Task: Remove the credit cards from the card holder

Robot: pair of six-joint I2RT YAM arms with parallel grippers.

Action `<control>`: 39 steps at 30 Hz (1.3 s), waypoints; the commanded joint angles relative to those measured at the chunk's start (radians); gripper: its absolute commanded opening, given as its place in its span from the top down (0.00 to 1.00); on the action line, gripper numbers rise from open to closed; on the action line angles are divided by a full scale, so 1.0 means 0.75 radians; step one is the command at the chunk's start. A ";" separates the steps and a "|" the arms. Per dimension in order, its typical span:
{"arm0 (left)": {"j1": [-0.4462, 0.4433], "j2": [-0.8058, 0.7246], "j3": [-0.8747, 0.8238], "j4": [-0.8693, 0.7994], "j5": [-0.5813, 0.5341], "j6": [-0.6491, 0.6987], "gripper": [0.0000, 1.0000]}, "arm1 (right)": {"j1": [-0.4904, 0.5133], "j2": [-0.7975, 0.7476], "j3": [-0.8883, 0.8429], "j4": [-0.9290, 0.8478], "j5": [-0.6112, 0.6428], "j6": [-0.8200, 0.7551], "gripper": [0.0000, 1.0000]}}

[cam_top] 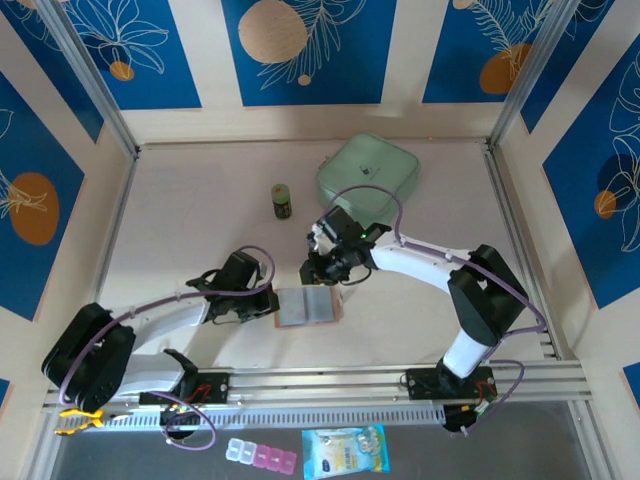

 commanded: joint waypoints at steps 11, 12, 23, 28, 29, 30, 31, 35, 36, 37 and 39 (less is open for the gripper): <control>-0.001 0.077 -0.026 -0.011 -0.013 0.059 0.98 | 0.104 0.128 -0.019 0.092 -0.001 0.197 0.65; -0.001 0.079 -0.025 -0.009 -0.014 0.060 0.98 | 0.107 0.137 -0.019 0.091 -0.004 0.201 0.65; 0.000 0.082 -0.015 -0.026 -0.040 0.073 0.98 | 0.134 0.222 0.007 0.087 -0.032 0.214 0.62; 0.000 0.064 -0.012 -0.041 -0.055 0.072 0.98 | 0.139 0.253 0.034 0.077 -0.032 0.207 0.63; 0.000 0.063 -0.013 -0.041 -0.057 0.073 0.98 | 0.139 0.256 0.036 0.075 -0.033 0.205 0.63; 0.001 0.059 -0.014 -0.043 -0.059 0.072 0.98 | 0.140 0.260 0.038 0.074 -0.034 0.202 0.64; 0.000 0.059 -0.014 -0.043 -0.059 0.072 0.98 | 0.140 0.263 0.040 0.075 -0.034 0.202 0.64; -0.002 0.059 -0.013 -0.045 -0.057 0.072 0.98 | 0.141 0.269 0.040 0.080 -0.042 0.204 0.67; -0.001 0.060 -0.012 -0.045 -0.057 0.073 0.98 | 0.140 0.269 0.039 0.085 -0.045 0.200 0.68; 0.000 0.061 -0.012 -0.044 -0.056 0.073 0.98 | 0.143 0.270 0.038 0.091 -0.049 0.201 0.69; 0.000 0.062 -0.011 -0.044 -0.055 0.073 0.98 | 0.143 0.273 0.038 0.092 -0.050 0.202 0.70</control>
